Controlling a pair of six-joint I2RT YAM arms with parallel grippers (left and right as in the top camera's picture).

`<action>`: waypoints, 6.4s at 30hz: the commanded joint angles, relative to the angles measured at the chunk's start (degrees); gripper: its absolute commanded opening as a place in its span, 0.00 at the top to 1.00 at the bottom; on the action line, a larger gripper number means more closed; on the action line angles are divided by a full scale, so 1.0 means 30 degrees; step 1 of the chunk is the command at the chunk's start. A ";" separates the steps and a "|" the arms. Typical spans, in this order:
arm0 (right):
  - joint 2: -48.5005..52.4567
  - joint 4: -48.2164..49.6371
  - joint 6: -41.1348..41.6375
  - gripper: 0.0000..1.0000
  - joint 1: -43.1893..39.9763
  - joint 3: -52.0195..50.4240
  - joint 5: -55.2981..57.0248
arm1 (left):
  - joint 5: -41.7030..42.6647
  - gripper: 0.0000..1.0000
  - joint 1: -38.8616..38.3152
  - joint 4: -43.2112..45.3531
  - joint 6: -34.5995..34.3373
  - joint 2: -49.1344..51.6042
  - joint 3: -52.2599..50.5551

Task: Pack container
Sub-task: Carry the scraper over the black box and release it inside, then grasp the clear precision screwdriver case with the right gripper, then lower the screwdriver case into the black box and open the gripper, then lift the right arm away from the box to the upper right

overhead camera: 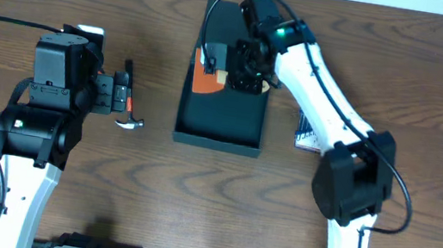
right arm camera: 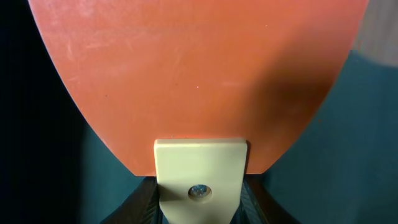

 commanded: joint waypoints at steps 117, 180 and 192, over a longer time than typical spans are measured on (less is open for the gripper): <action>-0.4175 0.1596 2.3212 0.99 -0.5588 -0.7053 0.3279 | -0.0226 0.02 0.0095 0.0036 0.0262 -0.0015 0.0408; -0.1100 -0.0051 0.4029 0.01 0.0612 -0.1494 0.2040 | -0.0204 0.01 0.0095 0.0401 0.0255 -0.0015 0.0408; -0.1603 -0.0051 1.8302 0.01 -0.3810 0.3912 0.3847 | 0.6965 0.01 0.0073 0.3883 -0.1909 0.0270 0.0408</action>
